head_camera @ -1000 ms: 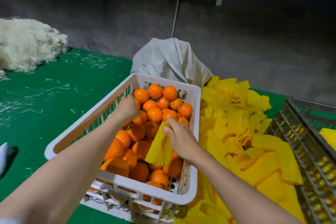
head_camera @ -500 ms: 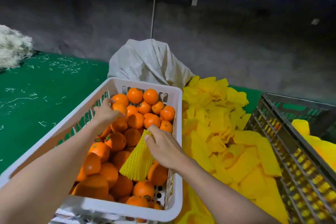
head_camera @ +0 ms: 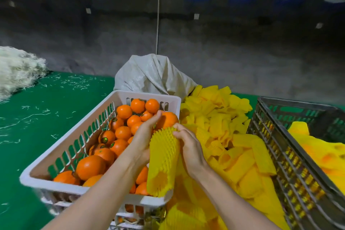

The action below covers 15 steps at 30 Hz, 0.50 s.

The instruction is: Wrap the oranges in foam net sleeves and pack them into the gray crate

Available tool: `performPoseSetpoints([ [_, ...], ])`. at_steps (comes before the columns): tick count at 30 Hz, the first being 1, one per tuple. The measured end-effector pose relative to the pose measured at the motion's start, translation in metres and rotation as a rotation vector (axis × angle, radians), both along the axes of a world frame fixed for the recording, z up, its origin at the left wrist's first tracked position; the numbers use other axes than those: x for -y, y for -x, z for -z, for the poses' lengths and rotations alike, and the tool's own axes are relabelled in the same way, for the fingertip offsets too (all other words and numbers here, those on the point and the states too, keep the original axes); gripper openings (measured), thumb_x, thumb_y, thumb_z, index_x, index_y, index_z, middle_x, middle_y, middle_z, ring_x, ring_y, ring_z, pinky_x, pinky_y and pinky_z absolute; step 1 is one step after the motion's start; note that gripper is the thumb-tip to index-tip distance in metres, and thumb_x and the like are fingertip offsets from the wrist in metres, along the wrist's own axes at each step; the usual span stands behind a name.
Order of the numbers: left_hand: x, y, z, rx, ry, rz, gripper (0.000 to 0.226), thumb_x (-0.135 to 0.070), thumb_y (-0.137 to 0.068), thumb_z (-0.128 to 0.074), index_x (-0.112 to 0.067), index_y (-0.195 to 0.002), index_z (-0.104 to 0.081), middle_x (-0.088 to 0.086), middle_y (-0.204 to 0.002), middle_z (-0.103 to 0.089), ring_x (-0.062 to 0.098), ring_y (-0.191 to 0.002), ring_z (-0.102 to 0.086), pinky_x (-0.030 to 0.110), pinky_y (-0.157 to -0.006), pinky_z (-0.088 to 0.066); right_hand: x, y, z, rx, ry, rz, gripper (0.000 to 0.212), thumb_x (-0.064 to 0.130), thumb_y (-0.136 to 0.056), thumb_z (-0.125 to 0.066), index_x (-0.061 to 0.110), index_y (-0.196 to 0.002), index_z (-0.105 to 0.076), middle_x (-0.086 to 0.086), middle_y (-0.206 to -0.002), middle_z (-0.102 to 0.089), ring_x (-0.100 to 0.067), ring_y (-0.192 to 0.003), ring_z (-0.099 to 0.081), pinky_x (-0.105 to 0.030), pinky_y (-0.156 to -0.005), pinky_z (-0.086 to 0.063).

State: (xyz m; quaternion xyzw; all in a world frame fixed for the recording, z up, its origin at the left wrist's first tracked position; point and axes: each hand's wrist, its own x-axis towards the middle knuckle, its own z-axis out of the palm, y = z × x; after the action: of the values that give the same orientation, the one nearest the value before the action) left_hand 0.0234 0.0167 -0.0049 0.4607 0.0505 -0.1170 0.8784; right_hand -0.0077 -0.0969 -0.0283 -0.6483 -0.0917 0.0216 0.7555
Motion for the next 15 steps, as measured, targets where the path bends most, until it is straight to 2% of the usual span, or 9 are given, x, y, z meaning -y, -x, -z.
performPoseSetpoints([
  [2,0.014,0.005,0.001,0.027,-0.053,-0.025,0.035,-0.022,-0.102,-0.031,-0.008,-0.091,-0.061,0.004,-0.059,-0.068,0.011,-0.049,-0.066,0.019,-0.038,-0.048,0.014,0.008,0.0,0.079,-0.001,0.032,0.029,0.012,-0.083,-0.051,-0.013,-0.095,-0.054,-0.026,-0.082,-0.055,-0.028,-0.075,-0.055,-0.013,-0.061,-0.042],
  [3,0.021,0.01,0.003,0.045,-0.115,-0.027,0.031,-0.02,-0.103,-0.03,-0.007,-0.101,-0.058,0.002,-0.064,-0.07,0.008,-0.052,-0.065,0.018,-0.042,-0.049,0.02,0.014,-0.001,0.112,-0.003,0.054,0.026,0.011,-0.082,-0.049,-0.014,-0.089,-0.052,-0.027,-0.073,-0.049,-0.032,-0.067,-0.05,-0.017,-0.058,-0.039],
  [4,0.028,0.017,0.005,0.069,-0.171,-0.022,0.029,-0.019,-0.103,-0.032,-0.007,-0.112,-0.056,0.004,-0.078,-0.072,0.008,-0.059,-0.065,0.018,-0.047,-0.05,0.025,0.018,-0.002,0.147,0.001,0.063,0.022,0.013,-0.079,-0.048,-0.009,-0.08,-0.051,-0.022,-0.064,-0.045,-0.028,-0.059,-0.044,-0.024,-0.057,-0.036],
  [6,0.04,0.029,0.014,0.091,-0.245,-0.042,0.034,-0.021,-0.1,-0.039,-0.009,-0.131,-0.051,0.014,-0.116,-0.065,0.01,-0.077,-0.062,0.016,-0.057,-0.051,0.036,0.026,-0.002,0.188,0.052,0.082,0.019,0.019,-0.073,-0.042,0.001,-0.07,-0.043,-0.013,-0.067,-0.035,-0.023,-0.064,-0.031,-0.034,-0.06,-0.028],
  [7,0.046,0.034,0.016,0.102,-0.241,-0.05,0.033,-0.022,-0.098,-0.044,-0.015,-0.129,-0.055,0.013,-0.122,-0.062,0.013,-0.085,-0.064,0.019,-0.062,-0.053,0.043,0.029,0.0,0.204,0.088,0.107,0.018,0.02,-0.073,-0.042,0.002,-0.068,-0.039,-0.011,-0.068,-0.034,-0.023,-0.065,-0.028,-0.039,-0.06,-0.025],
  [9,0.055,0.046,0.022,0.152,-0.219,-0.041,0.025,-0.024,-0.094,-0.05,-0.027,-0.116,-0.063,0.009,-0.116,-0.066,0.019,-0.096,-0.067,0.028,-0.072,-0.054,0.056,0.035,0.003,0.241,0.172,0.165,0.018,0.019,-0.073,-0.042,0.004,-0.065,-0.036,-0.009,-0.065,-0.032,-0.022,-0.063,-0.026,-0.042,-0.058,-0.024],
  [11,0.065,0.055,0.027,0.165,-0.216,-0.041,0.023,-0.027,-0.091,-0.054,-0.03,-0.111,-0.066,0.008,-0.112,-0.069,0.023,-0.1,-0.067,0.033,-0.075,-0.054,0.069,0.039,0.006,0.315,0.265,0.215,0.015,0.018,-0.074,-0.042,0.01,-0.062,-0.037,-0.002,-0.057,-0.032,-0.017,-0.057,-0.028,-0.035,-0.055,-0.024],
  [12,0.071,0.057,0.028,0.161,-0.203,-0.046,0.024,-0.029,-0.088,-0.057,-0.031,-0.11,-0.066,0.007,-0.109,-0.07,0.023,-0.099,-0.068,0.032,-0.074,-0.055,0.075,0.042,0.007,0.351,0.312,0.245,0.015,0.017,-0.074,-0.042,0.012,-0.061,-0.039,0.006,-0.053,-0.031,-0.011,-0.053,-0.028,-0.033,-0.053,-0.024],
  [15,0.086,0.065,0.032,0.135,-0.161,-0.031,0.031,-0.032,-0.079,-0.062,-0.03,-0.11,-0.067,0.006,-0.098,-0.074,0.024,-0.09,-0.071,0.034,-0.067,-0.057,0.092,0.043,0.008,0.435,0.403,0.354,0.015,0.016,-0.077,-0.042,0.011,-0.063,-0.046,0.006,-0.045,-0.03,-0.005,-0.043,-0.025,-0.021,-0.048,-0.02],
])
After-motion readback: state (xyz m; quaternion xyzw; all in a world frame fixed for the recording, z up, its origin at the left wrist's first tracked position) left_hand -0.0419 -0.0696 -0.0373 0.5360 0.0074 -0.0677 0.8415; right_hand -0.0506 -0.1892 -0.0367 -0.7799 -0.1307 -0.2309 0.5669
